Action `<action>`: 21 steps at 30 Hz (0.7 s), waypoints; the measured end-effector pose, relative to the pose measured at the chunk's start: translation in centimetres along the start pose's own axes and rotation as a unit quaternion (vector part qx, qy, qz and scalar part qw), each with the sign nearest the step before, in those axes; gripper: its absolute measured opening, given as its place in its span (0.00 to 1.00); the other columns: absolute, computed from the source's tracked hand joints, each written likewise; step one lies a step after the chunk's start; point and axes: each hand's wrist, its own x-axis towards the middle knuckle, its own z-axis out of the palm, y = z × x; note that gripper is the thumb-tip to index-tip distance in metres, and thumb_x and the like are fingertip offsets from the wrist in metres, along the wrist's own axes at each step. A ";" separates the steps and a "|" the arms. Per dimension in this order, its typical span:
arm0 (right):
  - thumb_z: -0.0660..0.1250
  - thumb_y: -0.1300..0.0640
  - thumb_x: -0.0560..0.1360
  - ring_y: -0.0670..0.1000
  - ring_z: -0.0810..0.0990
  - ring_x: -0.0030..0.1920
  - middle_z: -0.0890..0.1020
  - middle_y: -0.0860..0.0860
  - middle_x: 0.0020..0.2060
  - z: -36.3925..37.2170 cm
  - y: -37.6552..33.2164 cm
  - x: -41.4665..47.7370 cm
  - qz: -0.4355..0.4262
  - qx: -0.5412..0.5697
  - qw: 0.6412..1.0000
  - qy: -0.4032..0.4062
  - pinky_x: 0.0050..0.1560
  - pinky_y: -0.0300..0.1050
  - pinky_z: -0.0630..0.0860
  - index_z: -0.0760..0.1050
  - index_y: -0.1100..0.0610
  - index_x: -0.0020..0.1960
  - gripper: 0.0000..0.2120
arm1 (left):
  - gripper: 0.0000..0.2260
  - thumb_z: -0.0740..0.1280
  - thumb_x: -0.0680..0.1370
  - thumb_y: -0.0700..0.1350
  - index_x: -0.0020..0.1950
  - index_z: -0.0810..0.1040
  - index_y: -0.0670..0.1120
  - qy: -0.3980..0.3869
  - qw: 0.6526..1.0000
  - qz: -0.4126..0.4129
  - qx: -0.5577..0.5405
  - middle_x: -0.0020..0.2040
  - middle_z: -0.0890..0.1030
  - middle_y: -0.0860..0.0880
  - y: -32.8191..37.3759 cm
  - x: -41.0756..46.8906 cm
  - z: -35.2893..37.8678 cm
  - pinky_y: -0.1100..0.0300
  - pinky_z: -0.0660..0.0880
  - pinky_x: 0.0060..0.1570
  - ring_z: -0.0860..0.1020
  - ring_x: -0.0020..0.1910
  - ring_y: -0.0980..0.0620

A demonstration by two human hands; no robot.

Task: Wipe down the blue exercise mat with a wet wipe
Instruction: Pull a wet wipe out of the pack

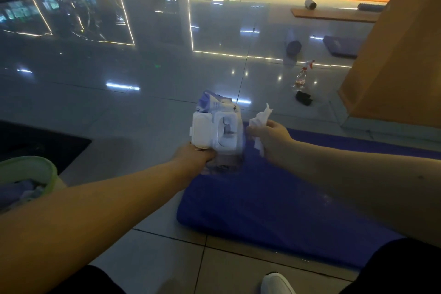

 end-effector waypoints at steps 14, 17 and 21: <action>0.81 0.59 0.68 0.52 0.81 0.41 0.82 0.55 0.45 0.0 0.1 -0.5 -0.037 -0.100 0.994 0.003 0.35 0.43 0.75 0.79 0.59 0.58 0.21 | 0.15 0.62 0.81 0.47 0.63 0.77 0.38 -0.040 0.994 0.027 -0.098 0.46 0.78 0.38 1.2 -0.7 -0.8 0.49 0.75 0.46 0.76 0.43 0.41; 0.81 0.59 0.69 0.53 0.81 0.44 0.82 0.55 0.47 0.1 0.3 -0.2 -0.041 -0.103 0.994 0.013 0.35 0.41 0.74 0.77 0.59 0.60 0.23 | 0.19 0.53 0.79 0.46 0.62 0.75 0.38 -0.004 0.982 -0.008 -0.187 0.52 0.72 0.38 1.1 -0.3 -1.5 0.49 0.71 0.49 0.72 0.49 0.40; 0.80 0.59 0.69 0.53 0.81 0.44 0.82 0.55 0.47 0.5 0.5 -0.4 -0.045 -0.111 0.993 0.012 0.35 0.42 0.75 0.77 0.58 0.59 0.21 | 0.19 0.52 0.82 0.44 0.65 0.77 0.41 0.005 0.986 -0.036 -0.162 0.51 0.79 0.38 1.2 -0.5 -1.7 0.47 0.75 0.54 0.78 0.48 0.41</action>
